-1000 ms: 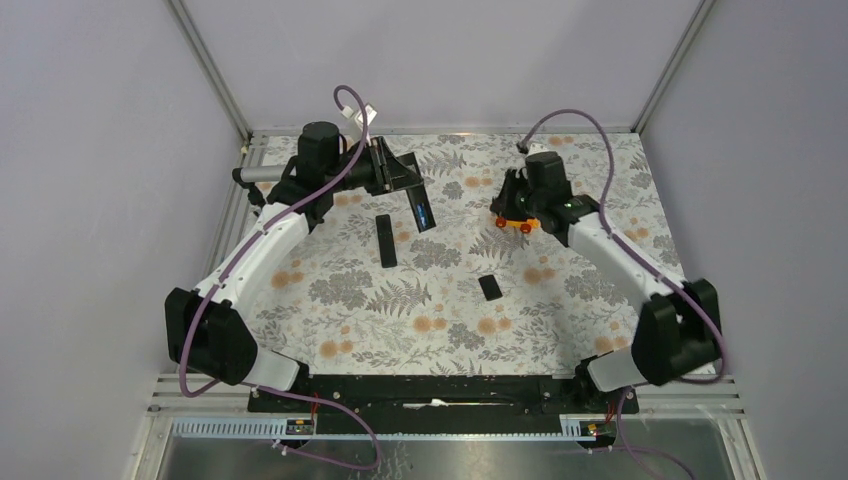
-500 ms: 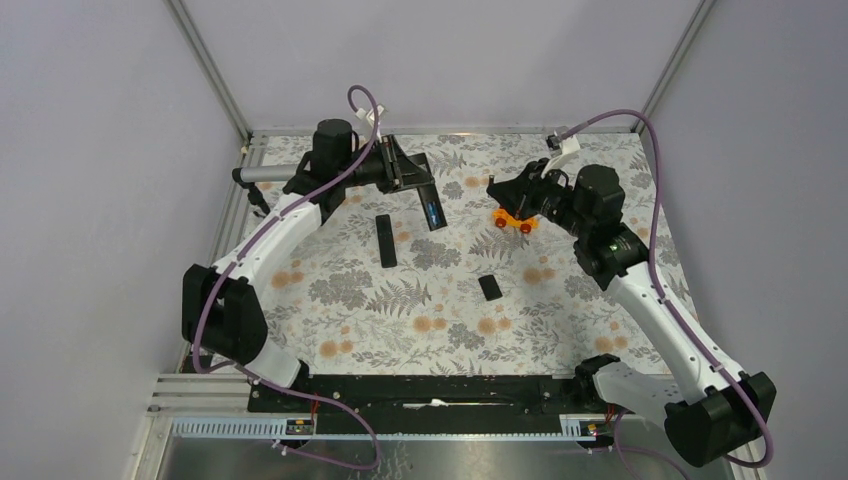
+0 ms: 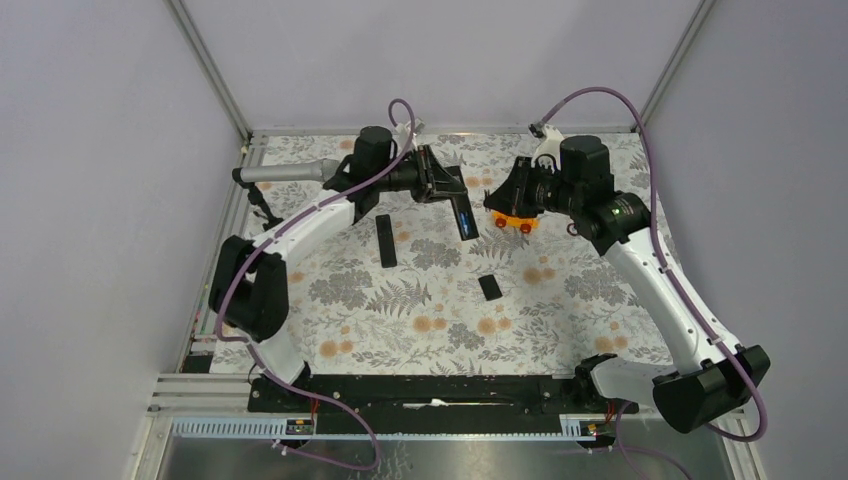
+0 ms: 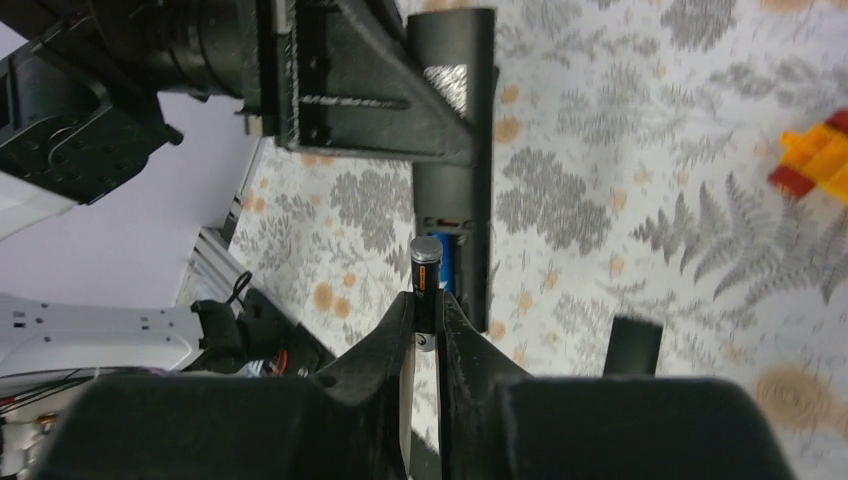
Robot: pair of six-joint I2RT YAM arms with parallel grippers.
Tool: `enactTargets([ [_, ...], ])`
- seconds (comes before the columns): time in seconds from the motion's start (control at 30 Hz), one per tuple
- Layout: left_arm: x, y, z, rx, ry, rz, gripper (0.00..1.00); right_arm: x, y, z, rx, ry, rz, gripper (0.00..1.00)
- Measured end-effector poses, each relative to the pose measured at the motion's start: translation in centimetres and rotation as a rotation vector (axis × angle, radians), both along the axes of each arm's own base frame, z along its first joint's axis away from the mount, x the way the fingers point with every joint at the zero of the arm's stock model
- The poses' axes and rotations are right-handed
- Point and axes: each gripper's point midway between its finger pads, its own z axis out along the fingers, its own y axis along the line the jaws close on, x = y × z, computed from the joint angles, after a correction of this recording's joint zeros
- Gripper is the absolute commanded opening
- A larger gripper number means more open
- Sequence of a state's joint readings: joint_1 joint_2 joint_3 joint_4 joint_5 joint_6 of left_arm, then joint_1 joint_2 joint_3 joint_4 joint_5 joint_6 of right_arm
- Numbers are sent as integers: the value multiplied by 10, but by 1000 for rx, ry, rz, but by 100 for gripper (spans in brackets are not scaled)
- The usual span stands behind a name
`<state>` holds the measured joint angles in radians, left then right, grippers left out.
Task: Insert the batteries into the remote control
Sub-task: Load the battery into the remote control.
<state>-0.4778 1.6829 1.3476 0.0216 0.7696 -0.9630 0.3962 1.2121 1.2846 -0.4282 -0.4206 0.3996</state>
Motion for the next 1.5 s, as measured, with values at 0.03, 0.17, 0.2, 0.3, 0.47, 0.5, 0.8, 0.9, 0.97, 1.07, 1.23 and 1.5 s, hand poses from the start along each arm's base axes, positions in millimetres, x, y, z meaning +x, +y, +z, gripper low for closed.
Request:
enactTargets([
  [0.03,0,-6,-6,-6,28,-7,0,-3,-1,-3,-8,34,-1,13],
  [0.17,-1,-23,-24,-18,109,-26,0,-18,-5,-13,-43,160,-9,13],
  [0.2,-2,-25,-26,-19,124,-29,0,-22,-7,-15,-55,191,-10,13],
  [0.3,-5,-31,-28,-29,147,-39,0,-26,-8,-23,-83,257,-10,13],
  [0.47,-8,-37,-20,-53,151,-55,0,-35,-9,-48,-140,374,-3,13],
  [0.5,-8,-38,-19,-57,152,-57,0,-36,-9,-52,-150,391,-2,13],
  [0.8,-9,-43,-16,-74,158,-71,0,-39,-7,-64,-194,445,6,17],
  [0.9,-10,-44,-15,-77,157,-74,0,-38,-7,-64,-204,443,3,20],
  [0.97,-10,-44,-14,-79,156,-77,0,-36,-8,-64,-210,441,-3,21],
  [1.07,-10,-44,-13,-83,148,-79,0,-34,-8,-65,-219,446,-8,22],
  [1.23,-10,-44,-13,-84,147,-79,0,-32,-8,-67,-230,447,-14,26],
  [1.5,-9,-45,-17,-83,158,-80,0,-29,-8,-62,-231,434,-23,36],
])
